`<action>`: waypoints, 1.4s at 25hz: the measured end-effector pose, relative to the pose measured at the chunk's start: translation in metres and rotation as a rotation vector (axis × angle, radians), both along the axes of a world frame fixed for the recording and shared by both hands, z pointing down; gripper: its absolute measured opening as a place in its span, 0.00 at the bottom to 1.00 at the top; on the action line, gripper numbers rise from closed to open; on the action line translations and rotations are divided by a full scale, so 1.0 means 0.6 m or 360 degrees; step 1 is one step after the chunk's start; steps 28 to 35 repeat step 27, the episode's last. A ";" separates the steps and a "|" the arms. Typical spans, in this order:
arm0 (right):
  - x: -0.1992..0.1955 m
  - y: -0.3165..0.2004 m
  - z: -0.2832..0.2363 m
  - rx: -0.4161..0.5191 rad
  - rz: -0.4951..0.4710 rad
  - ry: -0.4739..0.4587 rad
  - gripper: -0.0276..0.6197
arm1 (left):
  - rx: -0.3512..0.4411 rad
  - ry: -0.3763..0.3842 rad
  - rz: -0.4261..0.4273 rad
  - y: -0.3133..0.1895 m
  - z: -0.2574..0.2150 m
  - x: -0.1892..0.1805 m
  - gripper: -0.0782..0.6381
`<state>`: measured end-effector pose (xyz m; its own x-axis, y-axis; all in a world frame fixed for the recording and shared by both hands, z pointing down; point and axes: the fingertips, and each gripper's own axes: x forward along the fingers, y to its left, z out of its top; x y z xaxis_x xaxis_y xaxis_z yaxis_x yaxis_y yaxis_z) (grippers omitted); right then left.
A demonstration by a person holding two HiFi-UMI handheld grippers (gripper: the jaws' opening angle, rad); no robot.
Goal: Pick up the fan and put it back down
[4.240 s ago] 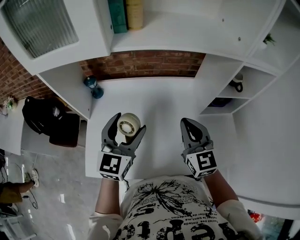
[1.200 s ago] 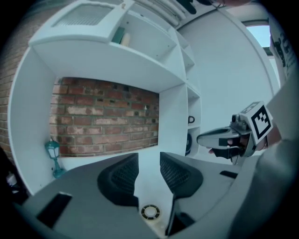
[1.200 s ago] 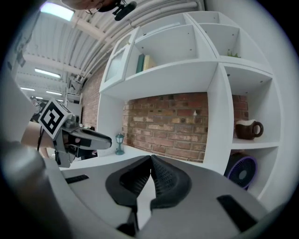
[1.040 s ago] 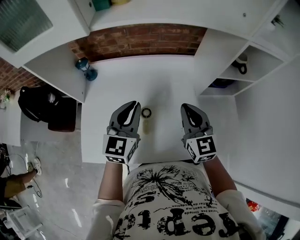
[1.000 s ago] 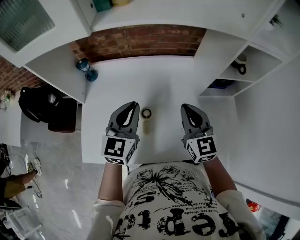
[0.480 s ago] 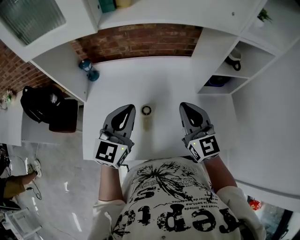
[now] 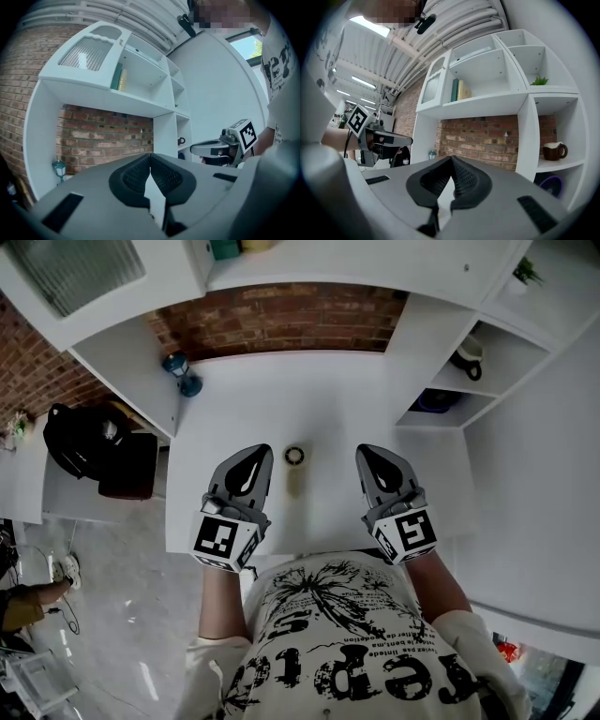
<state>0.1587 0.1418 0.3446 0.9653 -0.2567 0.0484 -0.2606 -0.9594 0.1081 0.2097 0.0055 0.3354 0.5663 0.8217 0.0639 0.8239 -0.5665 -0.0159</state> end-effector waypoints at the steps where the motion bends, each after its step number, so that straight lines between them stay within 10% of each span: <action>1: -0.001 -0.001 0.001 -0.0002 -0.0007 -0.0002 0.06 | -0.0010 0.0002 -0.0004 -0.001 0.000 0.000 0.13; 35: -0.015 0.004 0.013 0.0013 0.0061 -0.0033 0.06 | -0.0013 -0.0045 -0.0006 0.004 0.007 -0.017 0.13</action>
